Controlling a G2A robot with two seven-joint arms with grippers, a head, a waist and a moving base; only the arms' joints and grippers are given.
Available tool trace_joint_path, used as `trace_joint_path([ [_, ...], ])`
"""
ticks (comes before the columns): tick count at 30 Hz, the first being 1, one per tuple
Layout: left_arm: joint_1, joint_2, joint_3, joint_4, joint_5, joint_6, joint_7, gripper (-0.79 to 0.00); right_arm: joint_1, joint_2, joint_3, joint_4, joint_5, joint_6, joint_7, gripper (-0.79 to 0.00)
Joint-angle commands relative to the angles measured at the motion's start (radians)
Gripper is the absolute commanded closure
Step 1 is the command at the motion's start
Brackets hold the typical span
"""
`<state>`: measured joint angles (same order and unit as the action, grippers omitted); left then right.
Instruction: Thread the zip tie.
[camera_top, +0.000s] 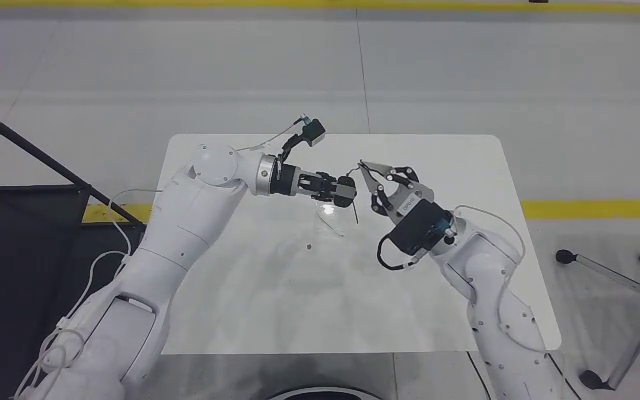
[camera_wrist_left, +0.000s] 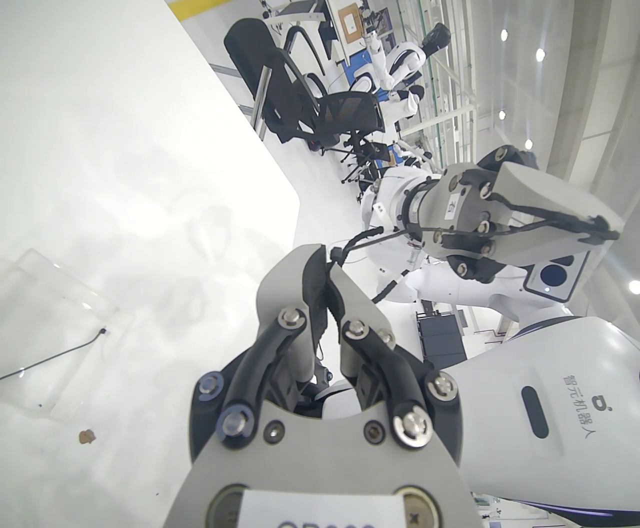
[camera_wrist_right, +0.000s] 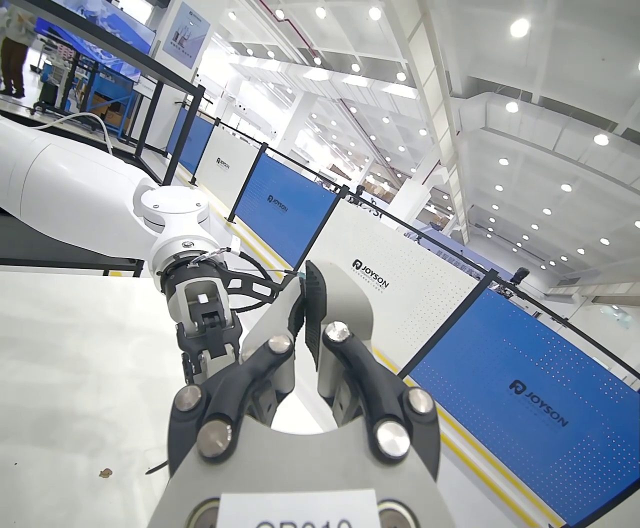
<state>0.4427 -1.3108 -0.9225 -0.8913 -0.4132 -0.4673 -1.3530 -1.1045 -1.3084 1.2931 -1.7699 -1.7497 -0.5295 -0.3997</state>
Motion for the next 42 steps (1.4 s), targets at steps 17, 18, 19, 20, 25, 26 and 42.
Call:
trace_joint_path([
  [17, 0.0, 0.0, 0.0, 0.0, 0.0, 0.0, 0.0, 0.0, 0.0, 0.011, -0.018, -0.004, 0.003, 0.02, 0.01, 0.0],
  [18, 0.0, 0.0, 0.0, 0.0, 0.0, 0.0, 0.0, 0.0, 0.0, 0.012, -0.019, -0.005, 0.003, 0.021, 0.011, 0.0],
  [19, 0.0, 0.0, 0.0, 0.0, 0.0, 0.0, 0.0, 0.0, -0.001, 0.013, -0.019, -0.007, 0.003, 0.022, 0.011, 0.0],
  [20, 0.0, 0.0, 0.0, 0.0, 0.0, 0.0, 0.0, 0.0, -0.002, 0.013, -0.02, -0.008, 0.003, 0.023, 0.011, 0.0],
  [25, 0.0, 0.0, 0.0, 0.0, 0.0, 0.0, 0.0, 0.0, -0.001, 0.017, -0.023, -0.013, 0.005, 0.025, 0.012, 0.0],
  [26, 0.0, 0.0, 0.0, 0.0, 0.0, 0.0, 0.0, 0.0, 0.0, 0.017, -0.024, -0.013, 0.005, 0.026, 0.012, 0.0],
  [42, 0.0, 0.0, 0.0, 0.0, 0.0, 0.0, 0.0, 0.0, 0.001, 0.025, -0.032, -0.01, 0.012, 0.05, 0.018, 0.0],
])
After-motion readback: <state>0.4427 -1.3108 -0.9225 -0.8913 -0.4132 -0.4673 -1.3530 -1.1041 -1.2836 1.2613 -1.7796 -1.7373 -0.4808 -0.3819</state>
